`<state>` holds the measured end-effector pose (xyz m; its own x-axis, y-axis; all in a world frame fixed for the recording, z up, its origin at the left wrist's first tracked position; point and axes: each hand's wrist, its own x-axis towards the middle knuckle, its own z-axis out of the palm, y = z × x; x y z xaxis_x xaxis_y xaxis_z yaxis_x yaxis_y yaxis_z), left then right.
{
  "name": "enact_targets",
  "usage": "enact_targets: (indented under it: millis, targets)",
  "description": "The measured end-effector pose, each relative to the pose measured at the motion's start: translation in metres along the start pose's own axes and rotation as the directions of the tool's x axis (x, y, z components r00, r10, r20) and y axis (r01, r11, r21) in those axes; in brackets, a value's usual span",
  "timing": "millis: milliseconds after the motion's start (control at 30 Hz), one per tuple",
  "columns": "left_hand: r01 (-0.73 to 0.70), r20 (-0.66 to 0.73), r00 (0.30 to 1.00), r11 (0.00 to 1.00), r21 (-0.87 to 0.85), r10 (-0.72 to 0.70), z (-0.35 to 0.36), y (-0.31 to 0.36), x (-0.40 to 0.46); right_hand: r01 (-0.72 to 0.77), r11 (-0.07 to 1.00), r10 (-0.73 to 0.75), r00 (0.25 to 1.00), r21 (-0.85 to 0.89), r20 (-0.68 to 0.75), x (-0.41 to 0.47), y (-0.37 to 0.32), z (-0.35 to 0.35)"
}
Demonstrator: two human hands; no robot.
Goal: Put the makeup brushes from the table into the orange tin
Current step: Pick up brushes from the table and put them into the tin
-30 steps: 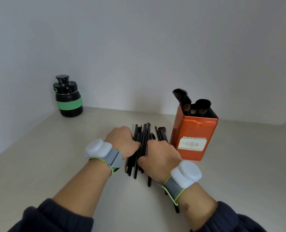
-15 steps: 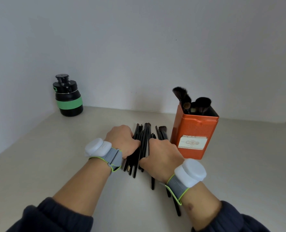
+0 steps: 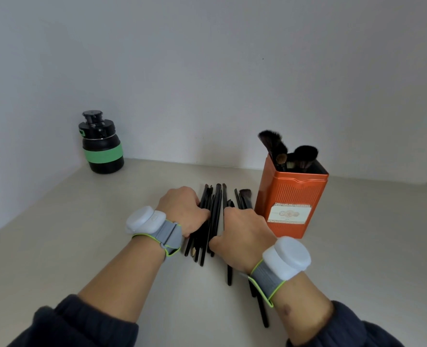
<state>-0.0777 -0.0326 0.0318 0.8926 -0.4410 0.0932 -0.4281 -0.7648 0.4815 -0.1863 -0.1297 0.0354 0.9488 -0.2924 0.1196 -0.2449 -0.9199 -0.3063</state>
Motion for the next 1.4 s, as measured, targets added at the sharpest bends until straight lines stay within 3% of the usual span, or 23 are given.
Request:
enact_targets:
  millis: [167, 333, 433, 533, 600, 700, 800, 867, 933, 1200, 1400]
  targets:
    - [-0.008, 0.004, 1.000, 1.000, 0.008, 0.008, -0.001, 0.001, -0.001, -0.050, 0.999, 0.050, 0.999, 0.011, 0.003, -0.002, -0.001, -0.002]
    - [-0.014, -0.026, 1.000, 0.999, -0.046, 0.013, -0.003, 0.000, 0.000, -0.114, 0.989, 0.129, 0.977, 0.093, -0.169, -0.001, 0.000, -0.005]
    - [0.000, -0.098, 0.995, 0.976, -0.216, -0.022, -0.003, 0.001, 0.001, -0.098, 0.987, 0.128, 0.959, 0.129, -0.253, -0.002, 0.000, -0.005]
    - [-0.010, -0.132, 0.990, 0.910, -0.415, -0.049, -0.005, 0.005, 0.001, 0.040, 0.985, 0.020, 0.939, 0.167, -0.342, -0.004, 0.001, -0.009]
    - [-0.006, -0.073, 0.996, 0.818, -0.574, -0.043, -0.008, 0.012, -0.003, 0.145, 0.975, -0.075, 0.929, 0.170, -0.362, -0.007, -0.002, -0.012]
    - [0.019, 0.025, 1.000, 0.531, -0.847, 0.003, -0.013, 0.025, -0.011, 0.211, 0.960, -0.141, 0.932, 0.185, -0.335, -0.011, -0.006, -0.015]
    - [0.018, 0.025, 0.999, 0.249, -0.968, 0.024, -0.022, 0.030, -0.015, 0.158, 0.947, -0.069, 0.951, 0.280, -0.303, -0.011, -0.005, -0.016]
    - [0.018, 0.027, 0.998, 0.158, -0.987, 0.051, -0.027, 0.031, -0.016, 0.111, 0.936, -0.012, 0.959, 0.335, -0.284, -0.011, -0.003, -0.017]
    - [-0.036, -0.027, 0.998, 0.161, -0.986, 0.059, -0.030, 0.033, -0.020, 0.096, 0.935, 0.003, 0.961, 0.342, -0.278, -0.011, -0.002, -0.017]
    - [-0.294, -0.252, 0.955, 0.432, -0.852, 0.154, -0.018, 0.051, -0.037, 0.247, 0.851, -0.031, 0.905, 0.463, -0.425, -0.009, 0.007, -0.018]
    - [-0.402, -0.377, 0.916, 0.347, -0.848, 0.140, -0.019, 0.057, -0.038, 0.491, 0.642, 0.033, 0.749, 0.588, -0.662, -0.018, 0.015, -0.037]
